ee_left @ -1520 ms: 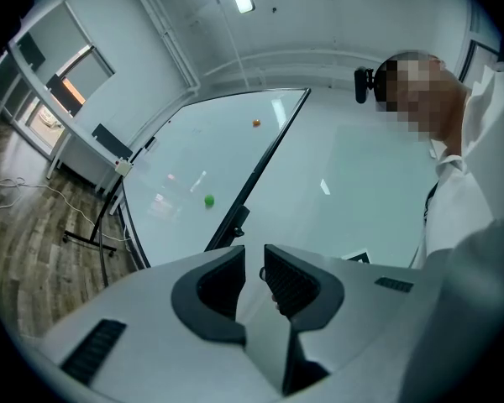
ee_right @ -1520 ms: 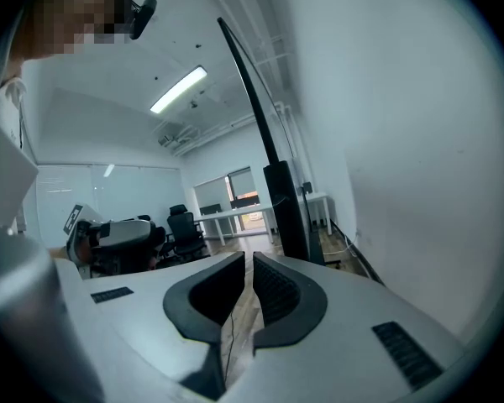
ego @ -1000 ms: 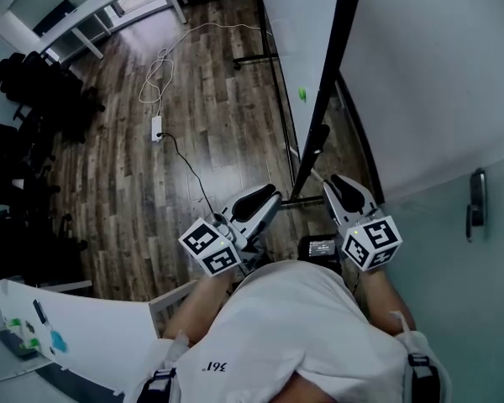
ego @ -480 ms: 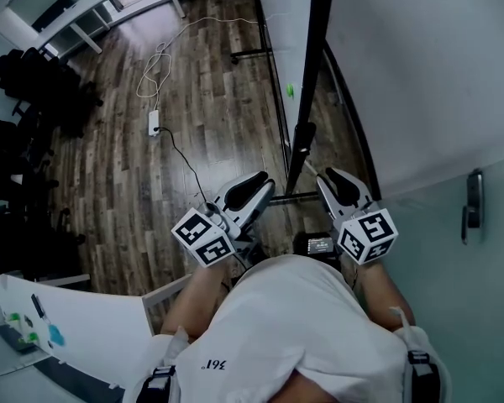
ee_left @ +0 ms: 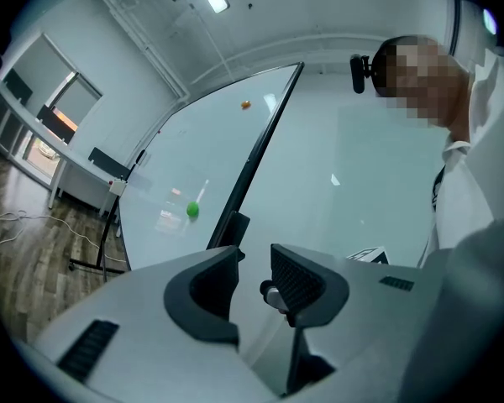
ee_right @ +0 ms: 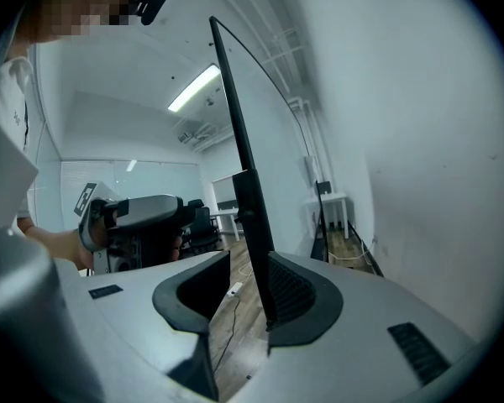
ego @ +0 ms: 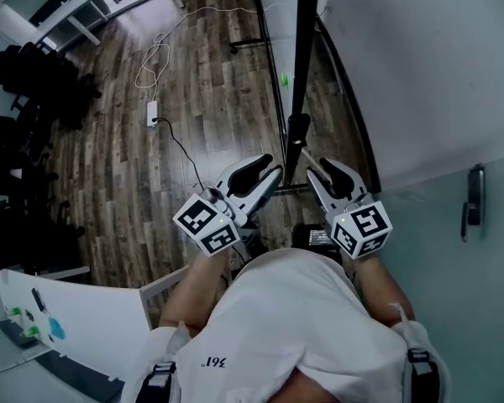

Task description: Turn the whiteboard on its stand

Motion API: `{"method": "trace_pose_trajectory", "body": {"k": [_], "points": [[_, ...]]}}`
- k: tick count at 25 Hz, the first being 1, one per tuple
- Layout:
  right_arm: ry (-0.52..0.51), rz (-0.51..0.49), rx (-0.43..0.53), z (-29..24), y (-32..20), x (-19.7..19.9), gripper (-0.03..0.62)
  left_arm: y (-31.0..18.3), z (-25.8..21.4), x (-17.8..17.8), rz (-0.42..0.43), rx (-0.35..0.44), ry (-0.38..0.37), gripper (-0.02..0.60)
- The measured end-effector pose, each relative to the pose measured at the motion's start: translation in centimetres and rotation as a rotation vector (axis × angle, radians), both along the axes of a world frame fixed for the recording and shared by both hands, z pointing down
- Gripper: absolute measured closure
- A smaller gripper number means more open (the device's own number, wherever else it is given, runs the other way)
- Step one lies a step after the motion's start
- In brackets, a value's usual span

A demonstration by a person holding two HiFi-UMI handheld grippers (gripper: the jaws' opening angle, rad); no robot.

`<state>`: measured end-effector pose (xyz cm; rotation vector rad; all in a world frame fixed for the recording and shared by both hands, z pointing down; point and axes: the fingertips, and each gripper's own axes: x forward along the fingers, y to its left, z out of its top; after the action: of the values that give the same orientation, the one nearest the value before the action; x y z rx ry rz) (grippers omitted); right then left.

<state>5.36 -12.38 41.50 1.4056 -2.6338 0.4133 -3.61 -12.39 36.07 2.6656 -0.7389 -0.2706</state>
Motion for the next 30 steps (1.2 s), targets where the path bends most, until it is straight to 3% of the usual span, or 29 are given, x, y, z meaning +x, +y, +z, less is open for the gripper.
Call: {"method": "trace_pose_trajectory", "body": {"k": [9, 19, 30], "points": [[0.031, -0.081, 0.019, 0.0, -1.4, 0.3, 0.442, -1.6, -0.8, 2.9, -0.05, 0.059, -0.039, 0.434], [0.068, -0.201, 0.042, 0.5, -2.8, -0.2, 0.433, -2.7, -0.3, 4.3, -0.158, 0.069, -0.086, 0.419], [0.106, -0.196, 0.03, 1.8, -4.8, -2.5, 0.413, -5.0, 0.0, 4.0, -0.128, 0.093, -0.145, 0.402]]}}
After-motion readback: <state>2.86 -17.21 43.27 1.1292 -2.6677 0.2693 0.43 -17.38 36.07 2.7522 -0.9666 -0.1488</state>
